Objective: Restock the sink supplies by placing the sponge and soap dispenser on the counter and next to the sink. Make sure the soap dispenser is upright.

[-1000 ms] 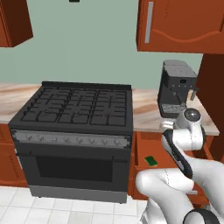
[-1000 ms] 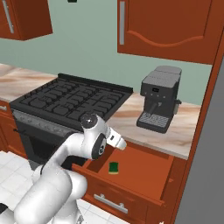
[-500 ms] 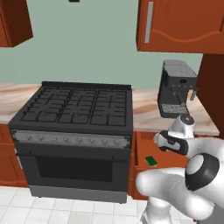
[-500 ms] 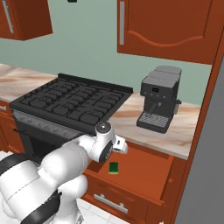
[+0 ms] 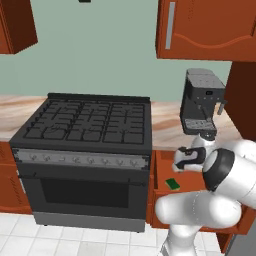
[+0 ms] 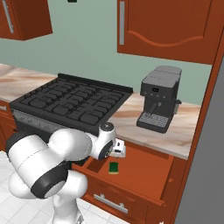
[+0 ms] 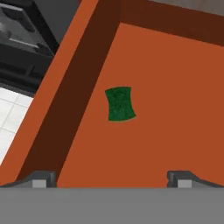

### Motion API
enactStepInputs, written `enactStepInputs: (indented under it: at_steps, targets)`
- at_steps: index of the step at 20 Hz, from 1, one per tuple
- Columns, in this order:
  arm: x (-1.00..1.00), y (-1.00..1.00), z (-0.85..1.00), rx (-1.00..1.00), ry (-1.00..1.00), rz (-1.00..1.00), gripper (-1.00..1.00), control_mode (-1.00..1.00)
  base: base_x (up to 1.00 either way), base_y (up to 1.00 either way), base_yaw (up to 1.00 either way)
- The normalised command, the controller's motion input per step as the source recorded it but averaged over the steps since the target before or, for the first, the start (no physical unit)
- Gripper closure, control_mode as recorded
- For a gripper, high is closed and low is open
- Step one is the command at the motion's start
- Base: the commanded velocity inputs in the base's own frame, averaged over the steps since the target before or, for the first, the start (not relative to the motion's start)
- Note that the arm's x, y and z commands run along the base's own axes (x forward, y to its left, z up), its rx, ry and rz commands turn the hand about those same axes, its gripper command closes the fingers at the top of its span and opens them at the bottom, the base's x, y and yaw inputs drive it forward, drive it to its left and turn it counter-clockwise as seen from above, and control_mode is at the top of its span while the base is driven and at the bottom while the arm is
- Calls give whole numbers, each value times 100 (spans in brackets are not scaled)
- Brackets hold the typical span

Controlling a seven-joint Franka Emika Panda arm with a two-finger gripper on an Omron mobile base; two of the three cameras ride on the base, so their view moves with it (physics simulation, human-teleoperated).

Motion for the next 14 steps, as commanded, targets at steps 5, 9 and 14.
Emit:
enactStepInputs:
  at_steps: [5,9,14]
  targets:
    - [0,1,-37,0,14,1,-100,-100,0,0,0]
    - [0,0,-44,0,12,2,-100,-100,0,0,0]
    - [0,0,-31,0,5,2,-100,-100,0,0,0]
